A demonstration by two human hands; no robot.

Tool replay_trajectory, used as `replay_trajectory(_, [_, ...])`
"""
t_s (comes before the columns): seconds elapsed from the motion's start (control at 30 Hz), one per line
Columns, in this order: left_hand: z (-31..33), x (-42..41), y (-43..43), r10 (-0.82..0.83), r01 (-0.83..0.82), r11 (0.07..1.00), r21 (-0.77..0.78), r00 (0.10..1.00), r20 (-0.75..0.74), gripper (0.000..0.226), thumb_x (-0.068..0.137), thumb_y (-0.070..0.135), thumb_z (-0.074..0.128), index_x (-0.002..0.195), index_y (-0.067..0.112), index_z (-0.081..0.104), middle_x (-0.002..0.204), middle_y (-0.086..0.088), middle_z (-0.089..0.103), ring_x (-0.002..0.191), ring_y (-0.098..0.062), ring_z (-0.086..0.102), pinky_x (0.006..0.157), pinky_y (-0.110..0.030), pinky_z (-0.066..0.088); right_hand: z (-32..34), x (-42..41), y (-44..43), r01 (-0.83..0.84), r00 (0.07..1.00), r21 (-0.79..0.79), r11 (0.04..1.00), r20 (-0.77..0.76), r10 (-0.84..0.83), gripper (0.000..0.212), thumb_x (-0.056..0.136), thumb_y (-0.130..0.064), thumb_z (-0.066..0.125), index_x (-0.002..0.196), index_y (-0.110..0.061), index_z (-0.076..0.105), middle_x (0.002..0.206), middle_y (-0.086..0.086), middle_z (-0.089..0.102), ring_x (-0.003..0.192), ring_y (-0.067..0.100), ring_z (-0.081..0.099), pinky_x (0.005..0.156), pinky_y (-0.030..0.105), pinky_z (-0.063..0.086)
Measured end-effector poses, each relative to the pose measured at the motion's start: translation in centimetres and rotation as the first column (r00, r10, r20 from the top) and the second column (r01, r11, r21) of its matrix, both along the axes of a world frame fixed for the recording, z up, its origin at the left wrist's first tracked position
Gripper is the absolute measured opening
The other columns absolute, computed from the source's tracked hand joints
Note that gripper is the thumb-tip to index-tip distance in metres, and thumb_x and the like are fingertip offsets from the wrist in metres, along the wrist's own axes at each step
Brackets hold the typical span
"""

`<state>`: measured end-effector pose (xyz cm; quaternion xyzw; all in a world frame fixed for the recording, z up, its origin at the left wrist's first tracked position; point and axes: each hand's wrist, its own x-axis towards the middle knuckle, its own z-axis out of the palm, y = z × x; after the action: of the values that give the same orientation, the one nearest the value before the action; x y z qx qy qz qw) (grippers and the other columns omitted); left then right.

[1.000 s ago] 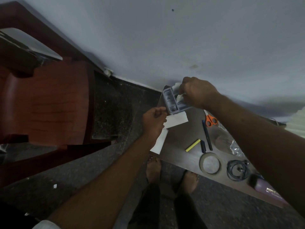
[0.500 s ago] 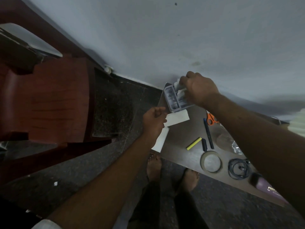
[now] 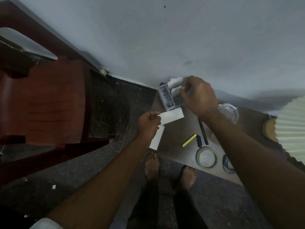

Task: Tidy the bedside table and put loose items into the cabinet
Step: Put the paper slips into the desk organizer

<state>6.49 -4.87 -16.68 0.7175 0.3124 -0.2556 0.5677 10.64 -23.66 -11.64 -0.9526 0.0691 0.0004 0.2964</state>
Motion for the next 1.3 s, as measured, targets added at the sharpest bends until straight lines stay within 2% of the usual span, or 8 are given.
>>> replay_trajectory(0.23, [-1.5, -1.2, -0.3, -0.064, 0.064, 0.992, 0.107, 0.998, -0.005, 0.025, 0.091, 0.003, 0.064, 0.115, 0.0, 0.07, 0.116, -0.014, 0.07, 0.103, -0.026, 0.067, 0.093, -0.041, 0.057, -4.0, -5.3, 1.4, 0.326, 0.931, 0.167, 0.93, -0.227, -0.285, 0.009, 0.087, -0.023, 0.067, 0.093, -0.016, 0.069, 0.088, 0.0, 0.073, 0.084, 0.022, 0.069, 0.068, 0.023, 0.039])
replay_trajectory(0.37, [-2.2, -1.4, -0.7, -0.091, 0.093, 0.993, 0.066, 0.995, -0.044, 0.03, 0.089, 0.002, 0.065, 0.118, 0.003, 0.066, 0.109, -0.011, 0.066, 0.095, -0.028, 0.068, 0.072, -0.032, 0.059, -6.8, -6.8, 2.0, 0.255, 0.912, 0.142, 0.957, -0.365, -0.189, 0.029, 0.089, -0.022, 0.068, 0.115, -0.009, 0.068, 0.108, 0.007, 0.07, 0.101, 0.024, 0.066, 0.075, 0.023, 0.041])
replay_trajectory(0.47, [-2.5, -1.2, -1.0, -0.089, 0.091, 0.995, 0.032, 0.994, -0.069, 0.032, 0.087, 0.002, 0.065, 0.118, 0.006, 0.066, 0.093, -0.003, 0.064, 0.099, -0.033, 0.07, 0.076, -0.037, 0.06, -7.9, -6.7, 2.0, 0.241, 0.887, 0.137, 0.961, -0.434, -0.16, 0.041, 0.089, -0.021, 0.064, 0.129, -0.013, 0.063, 0.123, 0.011, 0.067, 0.11, 0.029, 0.064, 0.093, 0.04, 0.053])
replay_trajectory(0.67, [-2.8, -0.6, -1.3, -0.131, 0.131, 0.991, 0.002, 0.987, -0.095, 0.048, 0.089, 0.007, 0.066, 0.136, 0.006, 0.056, 0.118, -0.009, 0.064, 0.106, -0.031, 0.067, 0.084, -0.039, 0.06, -9.5, -6.1, 2.1, 0.301, 0.858, 0.162, 0.94, -0.475, -0.193, 0.043, 0.088, -0.022, 0.065, 0.13, -0.011, 0.063, 0.128, 0.013, 0.064, 0.117, 0.03, 0.063, 0.099, 0.041, 0.051])
replay_trajectory(0.83, [-2.7, -0.3, -1.2, -0.142, 0.141, 0.99, -0.023, 0.987, -0.075, 0.029, 0.09, 0.006, 0.064, 0.117, 0.014, 0.066, 0.088, 0.011, 0.065, 0.087, -0.019, 0.069, 0.069, -0.028, 0.059, -10.3, -6.1, 2.7, 0.398, 0.842, 0.177, 0.9, -0.46, -0.282, 0.04, 0.086, -0.021, 0.071, 0.123, -0.007, 0.065, 0.119, 0.013, 0.069, 0.109, 0.029, 0.065, 0.093, 0.039, 0.054])
replay_trajectory(1.0, [-2.9, -0.2, -1.0, -0.138, 0.136, 0.99, -0.027, 0.987, -0.086, 0.036, 0.092, 0.005, 0.062, 0.127, 0.009, 0.062, 0.106, -0.001, 0.067, 0.091, -0.019, 0.066, 0.072, -0.027, 0.056, -11.0, -6.2, 2.7, 0.492, 0.815, 0.245, 0.835, -0.467, -0.343, 0.032, 0.08, -0.019, 0.078, 0.11, -0.009, 0.07, 0.106, 0.009, 0.073, 0.096, 0.024, 0.068, 0.078, 0.024, 0.045])
replay_trajectory(1.2, [-2.9, 0.0, -0.8, -0.154, 0.153, 0.988, -0.022, 0.984, -0.086, 0.034, 0.09, 0.0, 0.057, 0.123, 0.004, 0.066, 0.114, -0.01, 0.068, 0.1, -0.023, 0.065, 0.086, -0.039, 0.056, -11.7, -6.3, 2.5, 0.669, 0.708, 0.42, 0.613, -0.61, -0.356, 0.027, 0.078, -0.018, 0.083, 0.102, -0.007, 0.075, 0.099, 0.013, 0.076, 0.095, 0.031, 0.072, 0.088, 0.047, 0.059])
replay_trajectory(1.3, [-2.8, 0.1, -0.9, -0.152, 0.152, 0.988, -0.015, 0.984, -0.088, 0.032, 0.091, 0.0, 0.056, 0.122, 0.002, 0.065, 0.115, -0.011, 0.067, 0.101, -0.024, 0.064, 0.082, -0.037, 0.057, -11.3, -6.7, 2.3, 0.749, 0.653, 0.503, 0.431, -0.67, -0.353, 0.026, 0.078, -0.012, 0.084, 0.101, -0.005, 0.074, 0.096, 0.012, 0.076, 0.09, 0.028, 0.074, 0.077, 0.037, 0.062])
